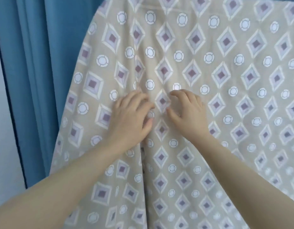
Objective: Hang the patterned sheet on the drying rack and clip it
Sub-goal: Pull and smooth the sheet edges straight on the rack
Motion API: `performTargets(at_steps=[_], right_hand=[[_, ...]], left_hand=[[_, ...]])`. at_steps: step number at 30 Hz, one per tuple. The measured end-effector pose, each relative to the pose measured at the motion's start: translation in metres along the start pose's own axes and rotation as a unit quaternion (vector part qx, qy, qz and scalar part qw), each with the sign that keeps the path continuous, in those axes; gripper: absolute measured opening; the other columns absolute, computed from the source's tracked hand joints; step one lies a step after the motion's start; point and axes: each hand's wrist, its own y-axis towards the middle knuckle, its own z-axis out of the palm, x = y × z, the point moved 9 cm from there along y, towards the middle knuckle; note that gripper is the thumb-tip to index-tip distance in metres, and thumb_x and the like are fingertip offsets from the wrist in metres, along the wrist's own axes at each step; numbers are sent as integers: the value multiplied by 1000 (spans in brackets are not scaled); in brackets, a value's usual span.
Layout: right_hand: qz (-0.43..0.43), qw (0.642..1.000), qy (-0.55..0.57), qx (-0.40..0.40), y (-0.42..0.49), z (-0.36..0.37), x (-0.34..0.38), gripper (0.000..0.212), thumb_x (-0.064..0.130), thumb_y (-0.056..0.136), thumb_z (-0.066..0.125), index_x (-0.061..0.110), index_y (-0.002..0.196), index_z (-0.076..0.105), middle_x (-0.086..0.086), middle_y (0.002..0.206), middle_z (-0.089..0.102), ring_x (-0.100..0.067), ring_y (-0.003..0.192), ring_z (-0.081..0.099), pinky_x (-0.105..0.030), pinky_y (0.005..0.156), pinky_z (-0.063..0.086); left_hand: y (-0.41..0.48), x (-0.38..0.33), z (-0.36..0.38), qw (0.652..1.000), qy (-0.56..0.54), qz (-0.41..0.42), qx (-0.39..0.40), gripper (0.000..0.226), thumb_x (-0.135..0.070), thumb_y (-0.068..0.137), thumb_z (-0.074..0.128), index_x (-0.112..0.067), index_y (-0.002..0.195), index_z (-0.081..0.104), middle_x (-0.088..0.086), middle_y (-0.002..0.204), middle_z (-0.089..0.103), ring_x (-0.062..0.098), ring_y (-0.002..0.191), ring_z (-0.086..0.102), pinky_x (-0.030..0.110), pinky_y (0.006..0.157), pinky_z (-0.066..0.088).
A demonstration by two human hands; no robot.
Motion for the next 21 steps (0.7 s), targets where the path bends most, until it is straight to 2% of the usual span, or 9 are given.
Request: performTargets(at_steps=[2, 4, 7, 9, 12, 16, 21], right_hand=[[35, 999, 19, 27, -36, 5, -13, 44, 31, 79, 50, 21, 122, 56, 3, 125, 55, -25, 116, 47, -34, 98, 29], [79, 994, 35, 63, -75, 9, -28, 43, 32, 81, 50, 21, 122, 56, 2, 122, 56, -24, 113, 49, -35, 99, 33], [144, 980, 52, 125, -137, 16, -50, 38, 24, 87, 57, 19, 125, 53, 3, 125, 54, -18, 118, 45, -26, 99, 30], [203, 963, 65, 162, -181, 18, -61, 39, 22, 89, 57, 19, 127, 52, 4, 127, 51, -16, 121, 43, -27, 101, 31], [287, 932, 78, 209, -247, 17, -72, 37, 22, 90, 57, 20, 126, 51, 2, 126, 51, -18, 119, 45, -33, 102, 36], [371, 890, 80, 252, -319, 2, -82, 36, 23, 90, 56, 21, 125, 50, 6, 122, 48, -20, 119, 46, -36, 101, 38], [447, 852, 93, 257, -381, -34, -105, 32, 23, 90, 54, 23, 123, 50, 9, 116, 46, -17, 117, 47, -32, 95, 40]], left_hand=[[-35, -16, 19, 996, -60, -23, 63, 30, -33, 75, 48, -21, 96, 65, -5, 106, 64, 19, 112, 52, 32, 88, 32], [-67, -29, 41, 981, -127, -59, 131, 36, -36, 76, 43, -20, 99, 65, -6, 104, 65, 21, 107, 56, 34, 90, 38], [-114, -48, 63, 953, -198, -117, 199, 32, -32, 80, 48, -18, 103, 65, -5, 104, 66, 23, 103, 58, 34, 91, 41], [-145, -62, 69, 932, -238, -153, 228, 26, -24, 84, 56, -17, 108, 65, -4, 107, 65, 21, 104, 56, 27, 88, 37], [-193, -82, 73, 893, -276, -218, 282, 26, -19, 88, 57, -16, 114, 62, -4, 111, 60, 18, 104, 53, 19, 81, 33], [-241, -116, 77, 828, -335, -286, 347, 24, -16, 89, 56, -17, 113, 61, -6, 112, 59, 13, 105, 54, 20, 84, 38], [-269, -168, 82, 776, -371, -329, 389, 18, -15, 89, 56, -23, 104, 62, -10, 108, 61, 6, 102, 54, 19, 87, 37]])
